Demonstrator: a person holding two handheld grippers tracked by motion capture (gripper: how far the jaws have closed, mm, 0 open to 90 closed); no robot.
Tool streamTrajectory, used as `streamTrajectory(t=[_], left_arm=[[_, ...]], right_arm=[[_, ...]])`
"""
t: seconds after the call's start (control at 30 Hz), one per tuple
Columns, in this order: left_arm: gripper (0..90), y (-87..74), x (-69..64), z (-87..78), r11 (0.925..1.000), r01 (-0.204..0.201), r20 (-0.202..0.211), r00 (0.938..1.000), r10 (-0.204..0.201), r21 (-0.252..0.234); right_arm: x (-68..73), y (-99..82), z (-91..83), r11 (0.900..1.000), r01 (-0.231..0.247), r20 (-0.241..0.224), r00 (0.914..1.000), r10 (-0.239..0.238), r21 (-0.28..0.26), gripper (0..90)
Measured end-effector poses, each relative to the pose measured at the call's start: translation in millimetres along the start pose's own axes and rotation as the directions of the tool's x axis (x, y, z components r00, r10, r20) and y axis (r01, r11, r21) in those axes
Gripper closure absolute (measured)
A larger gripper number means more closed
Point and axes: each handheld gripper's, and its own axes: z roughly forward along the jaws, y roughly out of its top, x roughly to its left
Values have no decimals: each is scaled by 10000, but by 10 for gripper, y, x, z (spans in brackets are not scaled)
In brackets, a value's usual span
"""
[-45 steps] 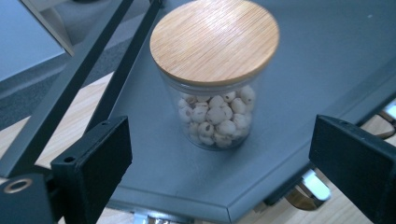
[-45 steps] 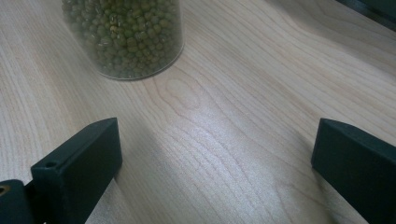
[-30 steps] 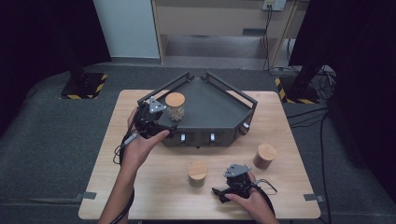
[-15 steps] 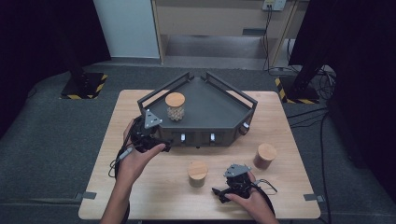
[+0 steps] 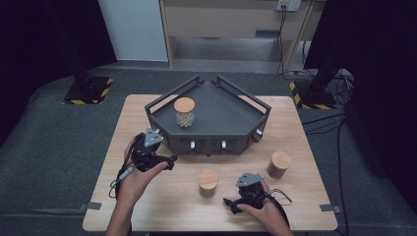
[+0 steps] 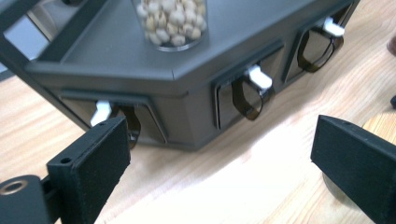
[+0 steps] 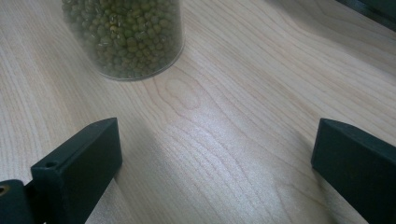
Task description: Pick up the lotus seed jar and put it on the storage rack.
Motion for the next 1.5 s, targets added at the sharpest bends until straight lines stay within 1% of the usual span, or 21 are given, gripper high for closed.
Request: streamTrajectory(t=[0.13,0.23,0.37,0.43,0.57,0.67,0.93,1.07,1.3,1.4,1.5], left_arm=[[34,-103,29,2,9998,217,53,9998,-217,43],[36,-160,40,-7,9996,254,69,9997,-255,135],[38,-284,53,-22,9989,399,126,9991,-402,235],[38,-354,53,-29,9987,412,93,9991,-415,307],[37,-480,61,-42,9970,608,3,9981,-609,483],[37,-570,55,-43,9958,767,2,9970,-768,509],[35,-806,34,53,9911,1140,158,9932,-1154,691],[36,-854,-11,133,9905,1027,99,9945,-1041,916],[36,-941,-61,204,9913,938,-117,9956,-931,923],[36,-984,-51,214,9914,989,-151,9951,-980,861],[36,-1010,-58,222,9918,937,-293,9954,-915,868]], right_arm=[[0,0,0,10000,2,1,10000,-2,-2,21],[0,0,0,10000,0,1,10000,0,-1,21],[0,0,0,10000,3,0,10000,-3,0,21],[0,0,0,10000,3,0,10000,-3,-1,21],[-1,0,0,10000,2,-1,10000,-2,-1,21],[0,1,0,10000,0,0,10000,0,0,21],[1,1,0,10000,-4,4,10000,4,1,21],[1,1,0,10000,-3,4,10000,3,2,21],[1,1,0,10000,-2,4,10000,2,1,21],[1,1,1,10000,-5,3,10000,5,2,21],[1,1,1,10000,-2,3,10000,2,1,21]])
